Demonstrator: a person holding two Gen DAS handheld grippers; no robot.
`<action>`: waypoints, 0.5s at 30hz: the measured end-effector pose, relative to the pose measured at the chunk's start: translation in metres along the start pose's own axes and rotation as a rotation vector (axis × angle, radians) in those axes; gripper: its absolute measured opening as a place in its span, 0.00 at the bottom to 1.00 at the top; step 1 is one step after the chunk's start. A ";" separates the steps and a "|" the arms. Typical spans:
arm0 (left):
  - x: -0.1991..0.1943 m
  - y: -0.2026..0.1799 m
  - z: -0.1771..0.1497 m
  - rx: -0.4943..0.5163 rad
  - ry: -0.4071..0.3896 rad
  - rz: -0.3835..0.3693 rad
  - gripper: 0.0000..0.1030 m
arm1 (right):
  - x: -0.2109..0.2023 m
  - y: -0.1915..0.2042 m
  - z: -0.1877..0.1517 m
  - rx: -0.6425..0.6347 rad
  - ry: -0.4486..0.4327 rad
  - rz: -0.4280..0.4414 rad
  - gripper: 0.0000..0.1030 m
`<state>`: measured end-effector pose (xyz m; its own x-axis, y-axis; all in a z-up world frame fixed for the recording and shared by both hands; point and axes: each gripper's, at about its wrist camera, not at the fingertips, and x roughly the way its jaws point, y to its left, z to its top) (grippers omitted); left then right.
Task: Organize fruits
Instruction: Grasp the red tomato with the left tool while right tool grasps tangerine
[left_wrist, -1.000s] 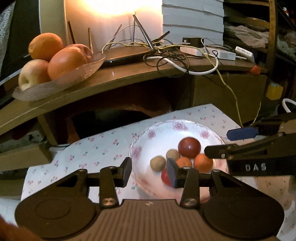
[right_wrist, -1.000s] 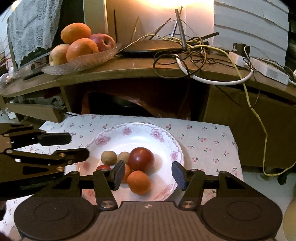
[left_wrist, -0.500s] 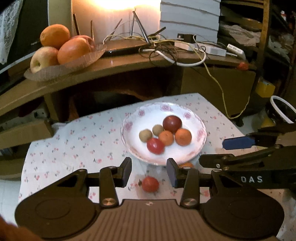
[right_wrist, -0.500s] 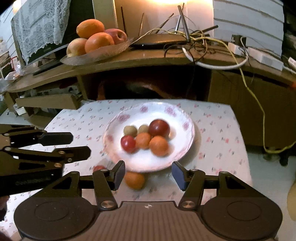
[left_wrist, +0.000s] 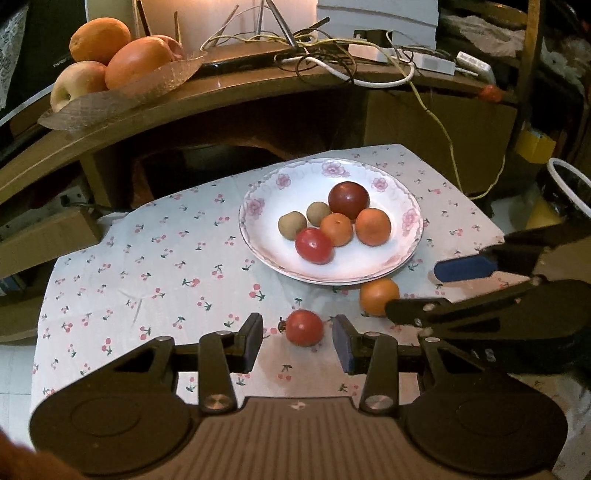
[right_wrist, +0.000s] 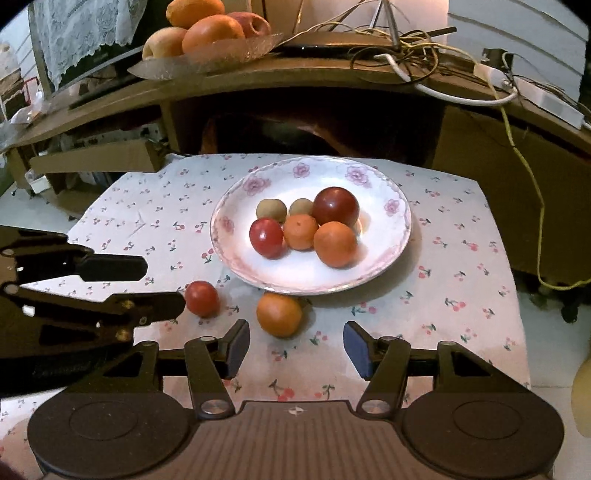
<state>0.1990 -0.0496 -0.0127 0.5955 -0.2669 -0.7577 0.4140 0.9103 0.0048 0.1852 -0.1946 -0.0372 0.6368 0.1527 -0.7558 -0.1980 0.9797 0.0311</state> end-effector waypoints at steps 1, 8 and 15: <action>0.001 0.001 0.000 0.000 0.003 0.001 0.45 | 0.002 -0.001 0.002 0.006 -0.002 0.005 0.57; 0.008 0.004 -0.001 0.003 0.033 0.016 0.45 | 0.017 0.000 0.005 0.005 0.011 0.026 0.57; 0.013 0.005 -0.003 0.000 0.046 0.009 0.45 | 0.027 -0.001 0.008 0.007 0.033 0.032 0.45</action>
<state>0.2065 -0.0478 -0.0243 0.5671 -0.2435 -0.7869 0.4083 0.9128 0.0118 0.2085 -0.1903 -0.0522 0.6056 0.1794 -0.7753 -0.2126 0.9753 0.0596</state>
